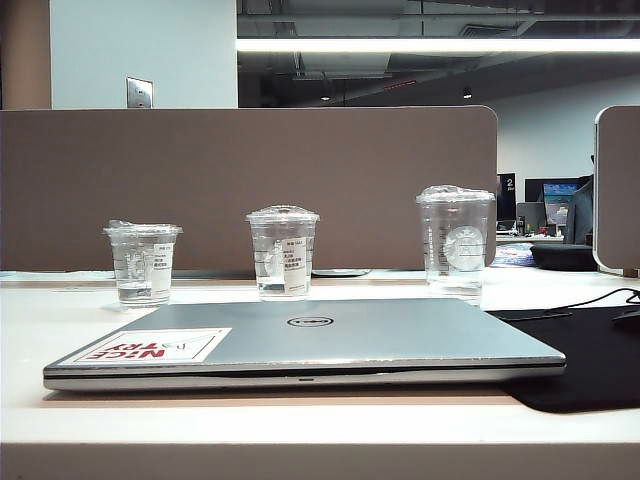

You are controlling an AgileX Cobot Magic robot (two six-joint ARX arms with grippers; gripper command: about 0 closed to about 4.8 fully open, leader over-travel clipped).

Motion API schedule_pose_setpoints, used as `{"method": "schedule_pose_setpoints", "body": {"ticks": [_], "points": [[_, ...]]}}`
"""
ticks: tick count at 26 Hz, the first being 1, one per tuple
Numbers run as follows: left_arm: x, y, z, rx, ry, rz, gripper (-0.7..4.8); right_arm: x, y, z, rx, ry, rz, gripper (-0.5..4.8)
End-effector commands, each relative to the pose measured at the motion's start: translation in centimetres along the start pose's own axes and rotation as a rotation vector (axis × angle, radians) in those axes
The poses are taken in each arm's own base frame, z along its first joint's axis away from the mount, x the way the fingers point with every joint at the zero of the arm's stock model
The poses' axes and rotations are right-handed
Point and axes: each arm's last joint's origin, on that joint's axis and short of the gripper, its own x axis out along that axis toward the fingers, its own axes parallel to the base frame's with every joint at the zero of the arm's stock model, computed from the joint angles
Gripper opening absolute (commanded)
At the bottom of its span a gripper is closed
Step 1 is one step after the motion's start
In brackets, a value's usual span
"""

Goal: Pick up the coffee cup on the left and place it on the left side of the laptop.

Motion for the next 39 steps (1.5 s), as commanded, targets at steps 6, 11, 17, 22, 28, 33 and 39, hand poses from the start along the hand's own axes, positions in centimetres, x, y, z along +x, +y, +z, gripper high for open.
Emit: {"method": "schedule_pose_setpoints", "body": {"ticks": [6, 11, 17, 22, 28, 33, 39], "points": [[0.0, 0.0, 0.2, -0.002, -0.009, -0.002, -0.05, 0.0, -0.5, 0.1, 0.005, -0.013, -0.055, -0.04], [0.0, 0.0, 0.2, -0.002, -0.009, -0.002, -0.05, 0.0, -0.4, 0.0, 0.005, -0.011, -0.042, -0.04], [0.0, 0.0, 0.2, -0.002, -0.009, -0.002, -0.05, -0.2, 1.9, -0.1, -0.004, -0.005, 0.189, -0.04], [0.0, 0.0, 0.2, -0.002, -0.009, -0.002, -0.05, -0.7, 3.6, -0.1, -0.012, 0.002, 0.379, -0.04], [0.0, 0.0, 0.2, -0.002, -0.009, -0.003, -0.05, -1.2, 4.7, -0.3, -0.019, 0.014, 0.501, -0.04], [0.0, 0.0, 0.4, -0.041, -0.031, -0.006, -0.05, -1.2, 5.2, -0.6, -0.032, 0.052, 0.537, -0.04], [-0.2, -0.3, 2.0, -0.067, -0.192, -0.108, -0.05, -1.1, 5.4, -0.9, -0.044, 0.089, 0.554, -0.04]]}}
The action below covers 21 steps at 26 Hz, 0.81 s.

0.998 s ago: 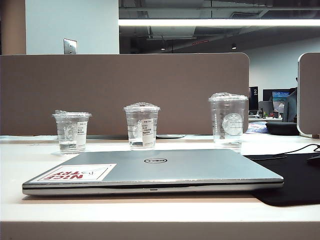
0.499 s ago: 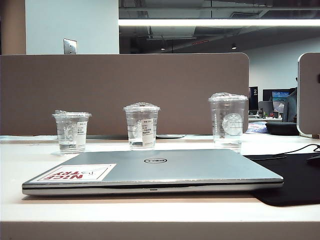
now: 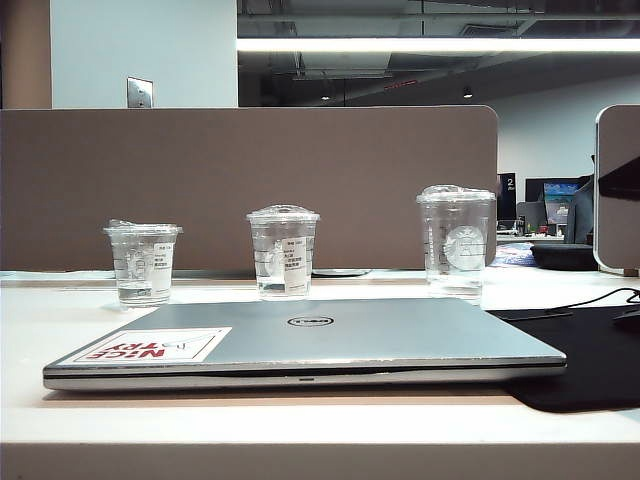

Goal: Pick up the coffee cup on the left and place it on the left side of the laptop.

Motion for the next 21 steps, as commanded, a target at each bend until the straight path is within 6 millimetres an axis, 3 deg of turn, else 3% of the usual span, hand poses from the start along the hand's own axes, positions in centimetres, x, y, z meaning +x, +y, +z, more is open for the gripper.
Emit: {"method": "schedule_pose_setpoints", "body": {"ticks": [1, 6, 12, 14, 17, 21], "points": [[-0.1, -0.2, 1.3, -0.007, -0.108, -0.04, -0.05, 0.1, 0.2, -0.1, 0.001, -0.001, 0.016, -0.04], [0.1, -0.2, 2.1, -0.033, -0.02, -0.024, -0.05, 0.1, 0.5, -0.1, -0.004, 0.0, 0.049, -0.04], [1.9, -0.2, 4.9, 0.015, 0.041, -0.023, 0.01, 0.1, 0.8, -0.1, -0.006, 0.0, 0.075, -0.04], [3.2, -0.3, 6.4, 0.061, 0.025, -0.069, 0.75, 0.1, 0.7, -0.1, -0.006, 0.0, 0.071, -0.04], [6.3, -0.2, 8.2, 0.142, -0.031, -0.113, 2.53, 0.1, 0.7, -0.1, -0.006, 0.0, 0.071, -0.04], [9.6, 0.2, 7.6, 0.181, -0.018, -0.115, 4.17, 0.1, 0.7, -0.1, -0.006, 0.0, 0.071, -0.04]]}}
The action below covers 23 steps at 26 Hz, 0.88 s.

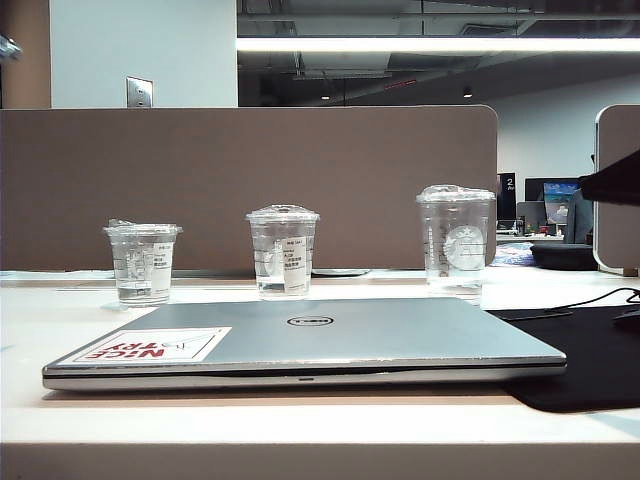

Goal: Pick up the coffee cup on the left and place it on the left side of the laptop.

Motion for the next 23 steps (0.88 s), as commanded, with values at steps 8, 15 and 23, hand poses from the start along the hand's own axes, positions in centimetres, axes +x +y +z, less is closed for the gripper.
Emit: {"method": "schedule_pose_setpoints", "body": {"ticks": [8, 15, 23], "points": [[8.1, 1.0, -8.9, 0.006, 0.144, -0.047, 4.79, 0.0, 0.0, 0.0, 0.003, -0.011, -0.001, -0.05], [11.8, 1.3, -14.5, -0.017, 0.203, -0.097, 4.79, 0.0, 0.0, 0.0, 0.003, -0.012, -0.001, -0.04], [18.3, 2.3, -18.0, -0.028, 0.208, -0.187, 4.79, 0.0, 0.0, 0.0, 0.003, -0.012, -0.001, -0.04]]}}
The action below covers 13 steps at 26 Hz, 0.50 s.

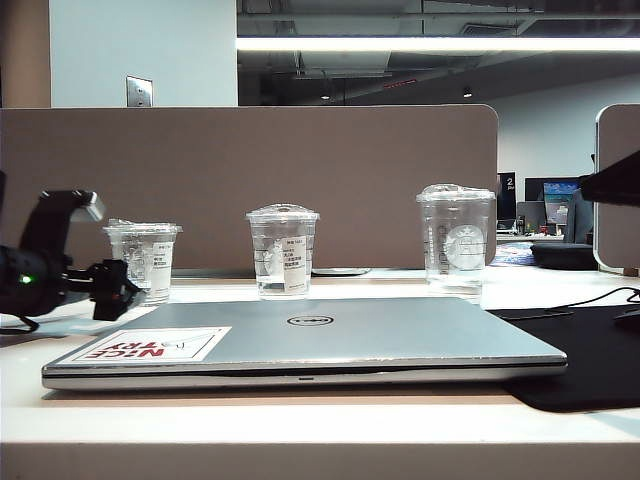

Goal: Pick up the coffee cup on the left and place it on the left side of the laptop.

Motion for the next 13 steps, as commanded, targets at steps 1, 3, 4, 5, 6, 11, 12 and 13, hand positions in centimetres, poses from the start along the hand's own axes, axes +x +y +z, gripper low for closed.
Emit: {"method": "schedule_pose_setpoints", "body": {"ticks": [1, 3, 4, 5, 6, 11, 12, 13], "points": [[1.7, 0.6, 0.2, 0.008, -0.01, -0.042, 4.79, 0.0, 0.0, 0.0, 0.003, -0.014, -0.001, -0.04], [2.7, 1.0, 0.0, 0.008, 0.007, -0.042, 4.79, 0.0, 0.0, 0.0, 0.003, -0.014, -0.001, -0.04], [2.9, 1.1, 0.0, 0.006, 0.011, -0.038, 4.79, 0.0, 0.0, 0.0, 0.003, -0.014, -0.001, -0.04], [3.2, 1.3, -0.2, 0.005, 0.015, -0.035, 4.79, 0.0, 0.0, 0.0, 0.003, -0.014, -0.002, -0.04], [3.6, 1.4, -0.3, 0.004, 0.017, -0.032, 4.79, 0.0, 0.0, 0.0, 0.003, -0.013, -0.001, -0.04], [5.3, 1.9, -1.3, 0.003, 0.014, -0.042, 4.79, 0.0, 0.0, 0.0, 0.003, -0.014, -0.001, -0.04], [5.5, 2.0, -1.4, 0.003, 0.013, -0.044, 4.79, 0.0, 0.0, 0.0, 0.003, -0.013, -0.001, -0.04], [5.7, 2.0, -1.5, 0.004, 0.011, -0.044, 4.79, 0.0, 0.0, 0.0, 0.003, -0.014, -0.001, -0.04]]}}
